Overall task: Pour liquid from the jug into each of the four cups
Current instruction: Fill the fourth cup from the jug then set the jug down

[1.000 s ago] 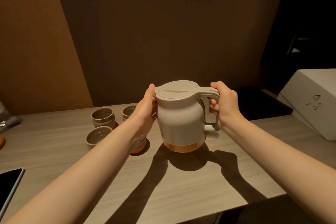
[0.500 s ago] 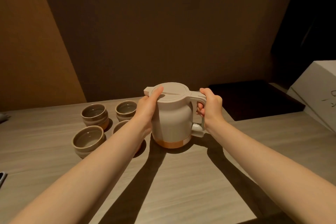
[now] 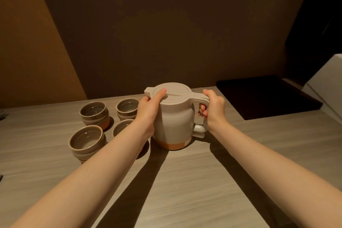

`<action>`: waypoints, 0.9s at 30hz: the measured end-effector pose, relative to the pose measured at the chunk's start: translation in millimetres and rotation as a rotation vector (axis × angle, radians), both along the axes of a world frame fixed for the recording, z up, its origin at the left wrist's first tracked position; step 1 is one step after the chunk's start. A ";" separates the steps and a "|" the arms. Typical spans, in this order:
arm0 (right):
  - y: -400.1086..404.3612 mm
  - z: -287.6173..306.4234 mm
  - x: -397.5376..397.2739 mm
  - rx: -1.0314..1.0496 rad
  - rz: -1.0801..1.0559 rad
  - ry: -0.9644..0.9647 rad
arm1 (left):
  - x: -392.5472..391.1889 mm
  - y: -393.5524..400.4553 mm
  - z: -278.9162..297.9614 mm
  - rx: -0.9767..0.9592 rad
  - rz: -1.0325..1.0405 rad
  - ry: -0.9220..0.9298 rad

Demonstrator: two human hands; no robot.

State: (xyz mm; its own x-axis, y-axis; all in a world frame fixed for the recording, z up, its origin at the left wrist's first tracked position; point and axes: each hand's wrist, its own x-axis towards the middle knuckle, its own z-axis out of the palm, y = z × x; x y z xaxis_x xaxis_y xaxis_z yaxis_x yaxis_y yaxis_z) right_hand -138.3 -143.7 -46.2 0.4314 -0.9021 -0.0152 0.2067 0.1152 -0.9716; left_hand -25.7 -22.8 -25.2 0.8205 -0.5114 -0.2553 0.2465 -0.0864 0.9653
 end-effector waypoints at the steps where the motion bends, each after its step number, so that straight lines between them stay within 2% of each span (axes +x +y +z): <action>1: -2.0 -1.2 0.2 -0.001 0.003 0.001 | 0.3 -0.6 -1.2 -0.002 0.001 0.000; 14: -17.7 -12.4 4.2 -0.086 0.104 0.032 | 3.9 -2.0 -13.0 -0.024 0.002 -0.012; 19: -19.4 -14.3 0.9 -0.196 0.109 0.145 | 4.6 -2.6 -15.6 -0.027 -0.005 -0.045; 23: -23.4 -15.1 -2.4 -0.332 0.093 0.333 | 1.3 1.1 -8.9 -0.011 -0.022 -0.092; 27: -17.7 -5.2 -6.3 -0.381 0.067 0.451 | -0.8 10.6 0.0 0.028 -0.063 -0.103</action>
State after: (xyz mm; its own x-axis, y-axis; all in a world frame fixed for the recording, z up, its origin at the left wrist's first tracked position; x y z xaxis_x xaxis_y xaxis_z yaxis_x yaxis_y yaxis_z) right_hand -144.7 -161.4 -51.3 0.5135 -0.8510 0.1096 -0.2320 -0.2607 -0.9371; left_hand -26.5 -12.2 -25.2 0.8097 -0.5565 -0.1862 0.1396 -0.1255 0.9822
